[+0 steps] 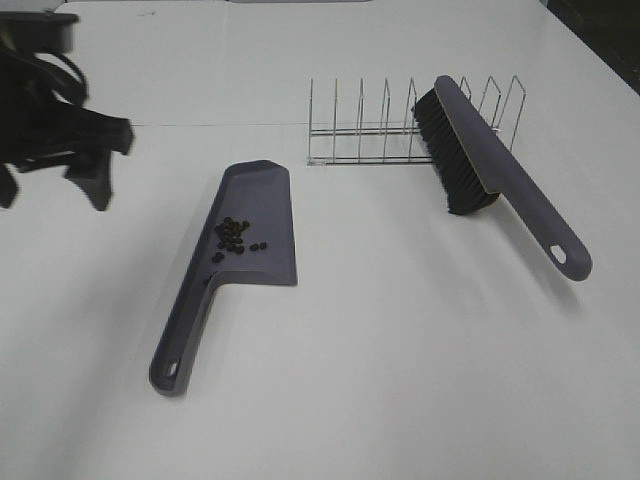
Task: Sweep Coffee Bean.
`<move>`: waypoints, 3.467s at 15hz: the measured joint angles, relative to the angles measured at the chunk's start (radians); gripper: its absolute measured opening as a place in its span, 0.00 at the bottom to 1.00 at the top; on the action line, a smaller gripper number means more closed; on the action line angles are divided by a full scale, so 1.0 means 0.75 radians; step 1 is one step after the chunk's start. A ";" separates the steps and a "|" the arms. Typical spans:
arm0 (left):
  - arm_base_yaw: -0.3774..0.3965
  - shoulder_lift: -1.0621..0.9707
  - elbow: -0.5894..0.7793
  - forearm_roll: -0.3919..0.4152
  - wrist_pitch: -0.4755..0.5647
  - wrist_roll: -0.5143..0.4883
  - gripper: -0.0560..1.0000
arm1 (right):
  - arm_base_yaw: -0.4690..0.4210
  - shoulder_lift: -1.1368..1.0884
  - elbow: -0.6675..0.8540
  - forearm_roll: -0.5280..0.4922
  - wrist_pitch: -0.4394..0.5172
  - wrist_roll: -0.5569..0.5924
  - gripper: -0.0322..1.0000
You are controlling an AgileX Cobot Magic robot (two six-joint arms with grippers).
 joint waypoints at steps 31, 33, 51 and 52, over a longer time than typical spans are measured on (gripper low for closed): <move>0.221 -2.213 0.987 -0.153 0.009 0.535 0.77 | 0.000 -0.820 0.209 0.208 -0.181 -0.397 0.77; 0.221 -2.213 0.987 -0.153 0.005 0.535 0.77 | 0.000 -0.820 0.209 0.208 -0.181 -0.397 0.77; 0.457 -2.213 0.987 -0.156 0.004 0.540 0.77 | -0.336 -0.916 0.209 0.239 -0.184 -0.397 0.77; 0.457 -2.213 0.987 -0.156 0.004 0.540 0.77 | -0.336 -0.916 0.209 0.239 -0.184 -0.397 0.77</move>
